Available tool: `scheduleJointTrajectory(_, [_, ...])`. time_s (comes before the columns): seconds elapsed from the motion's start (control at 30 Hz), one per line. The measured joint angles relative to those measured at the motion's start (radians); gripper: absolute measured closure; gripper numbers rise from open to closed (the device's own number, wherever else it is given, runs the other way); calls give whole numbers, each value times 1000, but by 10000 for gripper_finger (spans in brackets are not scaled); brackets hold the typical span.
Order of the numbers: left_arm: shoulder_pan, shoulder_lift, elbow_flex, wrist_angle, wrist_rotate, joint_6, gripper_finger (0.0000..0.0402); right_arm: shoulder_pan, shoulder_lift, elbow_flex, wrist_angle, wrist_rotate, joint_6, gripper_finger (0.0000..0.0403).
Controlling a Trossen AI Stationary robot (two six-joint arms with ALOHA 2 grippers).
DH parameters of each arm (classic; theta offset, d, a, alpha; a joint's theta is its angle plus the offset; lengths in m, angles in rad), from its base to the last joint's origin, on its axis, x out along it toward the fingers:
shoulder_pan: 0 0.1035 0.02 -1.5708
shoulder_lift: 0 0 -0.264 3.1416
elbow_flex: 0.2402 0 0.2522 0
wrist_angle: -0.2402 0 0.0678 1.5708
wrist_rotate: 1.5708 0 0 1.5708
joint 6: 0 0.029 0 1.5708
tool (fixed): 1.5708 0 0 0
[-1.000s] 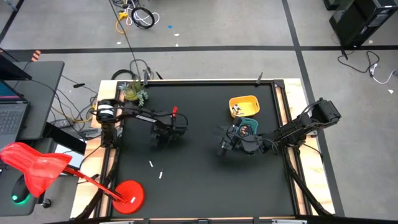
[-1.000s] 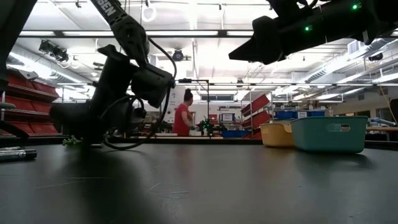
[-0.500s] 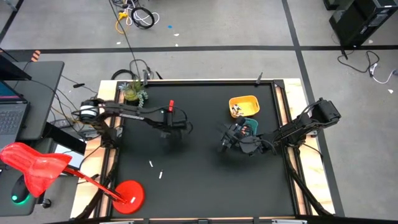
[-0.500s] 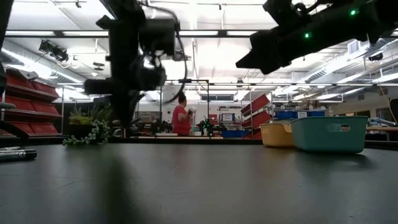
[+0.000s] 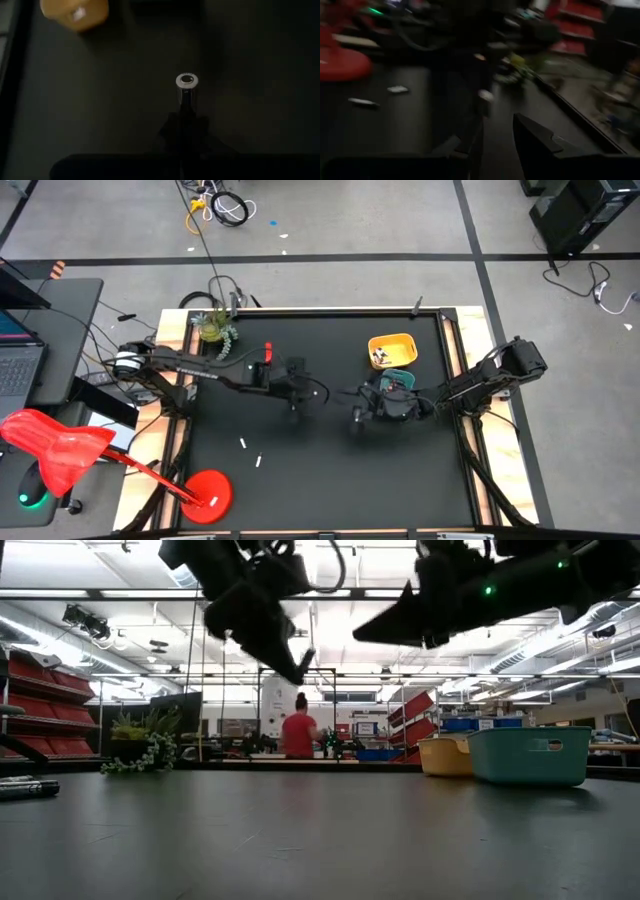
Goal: Sort batteries
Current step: Put the top silver black battery into the yellow bin
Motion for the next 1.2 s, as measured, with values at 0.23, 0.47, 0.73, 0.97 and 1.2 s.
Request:
scheduleJointTrajectory(0.23, [-1, 1, 0, 163, 12, -35, 401, 14, 0, 0, 113, -55, -51, 283])
scheduleJointTrajectory(0.47, [-3, 1, 0, 288, 87, -68, 401, 26, 30, 0, 256, -55, -100, 279])
scheduleJointTrajectory(0.73, [-29, 2, 0, 324, 99, -81, 401, 26, 193, 0, 581, -42, -197, 279])
scheduleJointTrajectory(0.97, [-42, 2, 0, 332, 76, -80, 401, 16, 243, 0, 649, -35, -211, 281])
scheduleJointTrajectory(1.2, [-41, 2, 0, 341, 61, -71, 401, 16, 236, 0, 639, 2, -210, 281])
